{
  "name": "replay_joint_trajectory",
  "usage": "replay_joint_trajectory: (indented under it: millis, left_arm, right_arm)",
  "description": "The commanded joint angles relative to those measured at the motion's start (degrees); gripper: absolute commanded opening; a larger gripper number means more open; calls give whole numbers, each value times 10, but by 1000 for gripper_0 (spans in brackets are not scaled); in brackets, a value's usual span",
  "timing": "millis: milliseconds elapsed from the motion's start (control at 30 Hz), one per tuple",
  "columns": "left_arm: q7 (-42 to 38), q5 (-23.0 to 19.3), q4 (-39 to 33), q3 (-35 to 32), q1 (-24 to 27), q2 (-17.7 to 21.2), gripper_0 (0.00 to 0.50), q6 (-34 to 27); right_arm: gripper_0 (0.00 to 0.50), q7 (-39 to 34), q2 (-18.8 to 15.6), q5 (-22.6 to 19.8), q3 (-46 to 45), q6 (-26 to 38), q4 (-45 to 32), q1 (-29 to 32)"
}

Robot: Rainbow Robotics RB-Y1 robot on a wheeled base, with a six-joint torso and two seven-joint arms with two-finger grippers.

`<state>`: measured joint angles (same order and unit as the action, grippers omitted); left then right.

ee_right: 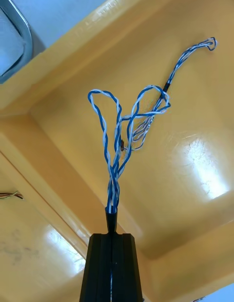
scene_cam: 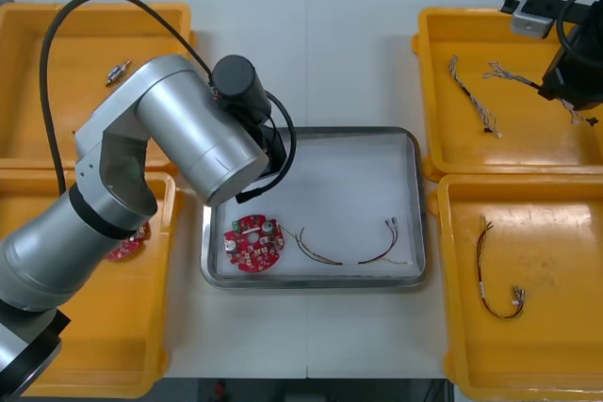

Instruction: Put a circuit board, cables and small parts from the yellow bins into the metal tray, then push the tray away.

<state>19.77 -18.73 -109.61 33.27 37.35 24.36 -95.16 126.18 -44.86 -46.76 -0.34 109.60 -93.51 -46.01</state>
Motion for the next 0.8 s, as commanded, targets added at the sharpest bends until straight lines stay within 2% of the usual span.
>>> replay_joint_trajectory:
  millis: [33, 200, 300, 400, 667, 800]
  left_arm:
    - [-58, 20, -14, 29, -19, 2, 0, 21]
    - [-68, 22, -14, 31, -22, 2, 0, 36]
    - [-74, 31, -13, 31, -30, 2, 0, 58]
    - [-78, 57, -13, 37, -40, 4, 1, 92]
    - [-75, 63, 0, 43, -40, 9, 1, 95]
    - [-74, 85, 19, 58, -40, 10, 3, 100]
  right_arm:
    - [0, -60, -24, -15, -27, 4, -69, 27]
    - [0, -105, -24, -54, -36, 4, -108, 45]
    - [0, -124, -24, -64, -39, 4, -129, 56]
    - [0, -155, -24, -65, -40, 4, -160, 72]
    - [0, -183, -24, -60, -40, 4, -172, 87]
    - [0, -185, -24, -42, -40, 4, -171, 92]
